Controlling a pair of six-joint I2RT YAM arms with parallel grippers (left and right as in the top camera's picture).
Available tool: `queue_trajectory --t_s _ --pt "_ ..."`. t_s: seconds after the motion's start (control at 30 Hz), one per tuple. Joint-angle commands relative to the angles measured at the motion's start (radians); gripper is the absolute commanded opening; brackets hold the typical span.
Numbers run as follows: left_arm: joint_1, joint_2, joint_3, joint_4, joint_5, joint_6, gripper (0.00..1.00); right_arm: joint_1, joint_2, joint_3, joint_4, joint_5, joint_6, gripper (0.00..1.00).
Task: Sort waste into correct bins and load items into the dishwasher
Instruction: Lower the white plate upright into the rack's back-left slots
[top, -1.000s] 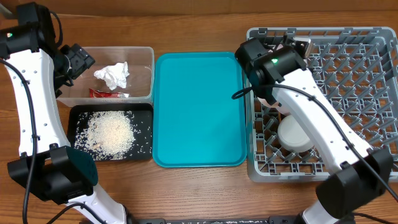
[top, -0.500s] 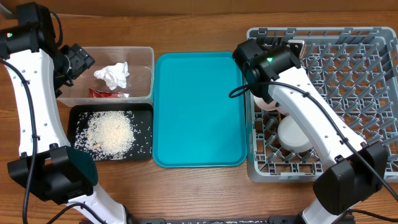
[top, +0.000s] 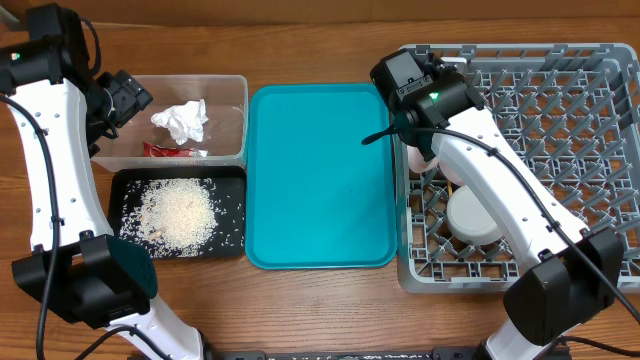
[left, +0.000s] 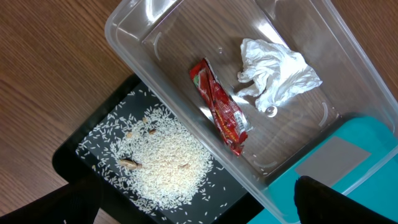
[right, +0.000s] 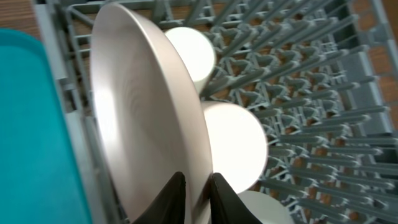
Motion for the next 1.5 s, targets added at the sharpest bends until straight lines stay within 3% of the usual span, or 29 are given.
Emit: queue_trajectory --t_s 0.0,0.17,0.3,0.37,1.0,1.23,1.37,1.47 --pt "-0.007 -0.004 0.005 0.001 -0.013 0.013 1.0 0.0 -0.005 0.001 0.012 -0.049 -0.051 0.17" --pt "-0.007 -0.004 0.005 0.001 -0.013 0.013 1.0 0.0 -0.005 0.001 0.027 -0.049 -0.066 0.22" --pt "-0.007 -0.004 0.005 0.001 -0.013 0.013 1.0 0.0 -0.005 0.002 0.068 -0.048 -0.146 0.51" --pt "-0.007 -0.004 0.005 0.001 -0.013 0.013 1.0 0.0 -0.005 0.002 0.072 -0.044 -0.159 0.59" --pt "-0.007 -0.004 0.005 0.001 -0.013 0.013 1.0 0.0 -0.043 0.074 0.013 -0.033 -0.158 0.61" --pt "-0.007 -0.004 0.005 0.001 -0.013 0.013 1.0 -0.023 -0.1 0.074 0.021 -0.227 -0.154 0.61" --pt "-0.007 -0.004 0.005 0.001 -0.013 0.013 1.0 -0.071 -0.135 0.074 0.051 -0.349 -0.163 0.47" --pt "-0.007 -0.004 0.005 0.001 -0.013 0.013 1.0 -0.124 -0.152 0.074 0.078 -0.518 -0.236 0.49"
